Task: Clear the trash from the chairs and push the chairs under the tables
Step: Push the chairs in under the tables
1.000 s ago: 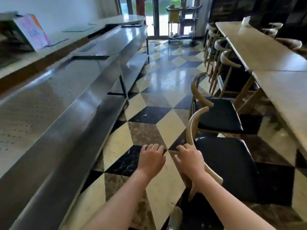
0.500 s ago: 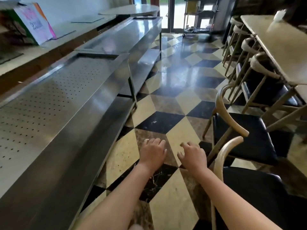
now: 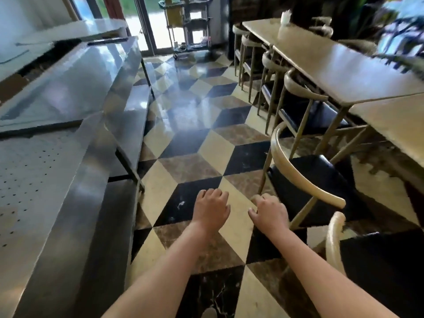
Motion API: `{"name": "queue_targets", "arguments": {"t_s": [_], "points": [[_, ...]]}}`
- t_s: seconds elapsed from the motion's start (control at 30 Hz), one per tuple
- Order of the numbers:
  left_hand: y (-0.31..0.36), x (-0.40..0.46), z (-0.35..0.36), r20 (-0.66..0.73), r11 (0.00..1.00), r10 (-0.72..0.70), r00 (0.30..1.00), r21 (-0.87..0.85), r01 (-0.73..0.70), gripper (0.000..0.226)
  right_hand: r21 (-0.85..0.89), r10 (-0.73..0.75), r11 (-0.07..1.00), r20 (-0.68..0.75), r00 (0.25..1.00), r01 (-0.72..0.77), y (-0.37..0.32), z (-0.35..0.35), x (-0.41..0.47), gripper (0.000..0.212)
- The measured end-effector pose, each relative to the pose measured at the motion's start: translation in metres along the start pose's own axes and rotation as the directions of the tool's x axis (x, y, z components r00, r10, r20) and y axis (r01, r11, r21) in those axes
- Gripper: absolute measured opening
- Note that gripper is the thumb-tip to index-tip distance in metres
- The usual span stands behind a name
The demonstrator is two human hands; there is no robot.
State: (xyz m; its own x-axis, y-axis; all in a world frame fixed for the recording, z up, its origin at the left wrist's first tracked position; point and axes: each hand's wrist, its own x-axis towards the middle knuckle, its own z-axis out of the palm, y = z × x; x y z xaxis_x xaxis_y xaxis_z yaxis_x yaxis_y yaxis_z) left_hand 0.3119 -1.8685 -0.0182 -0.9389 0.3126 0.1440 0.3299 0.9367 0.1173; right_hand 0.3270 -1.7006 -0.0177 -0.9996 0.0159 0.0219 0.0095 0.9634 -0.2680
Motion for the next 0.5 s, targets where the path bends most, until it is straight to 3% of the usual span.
{"name": "queue_targets", "arguments": {"t_s": [0.27,0.5], "points": [[-0.032,0.11,0.019,0.12,0.968,0.251,0.961,-0.025,-0.25,0.035,0.042,0.233,0.972,-0.024,0.972,-0.232,0.003,0.005,0.076,0.035],[-0.025,0.232,0.053,0.067,0.903,0.426,0.902,-0.085,-0.42,0.028,0.041,0.377,0.926,-0.055,0.925,-0.375,0.05,0.012,0.162,0.036]]}}
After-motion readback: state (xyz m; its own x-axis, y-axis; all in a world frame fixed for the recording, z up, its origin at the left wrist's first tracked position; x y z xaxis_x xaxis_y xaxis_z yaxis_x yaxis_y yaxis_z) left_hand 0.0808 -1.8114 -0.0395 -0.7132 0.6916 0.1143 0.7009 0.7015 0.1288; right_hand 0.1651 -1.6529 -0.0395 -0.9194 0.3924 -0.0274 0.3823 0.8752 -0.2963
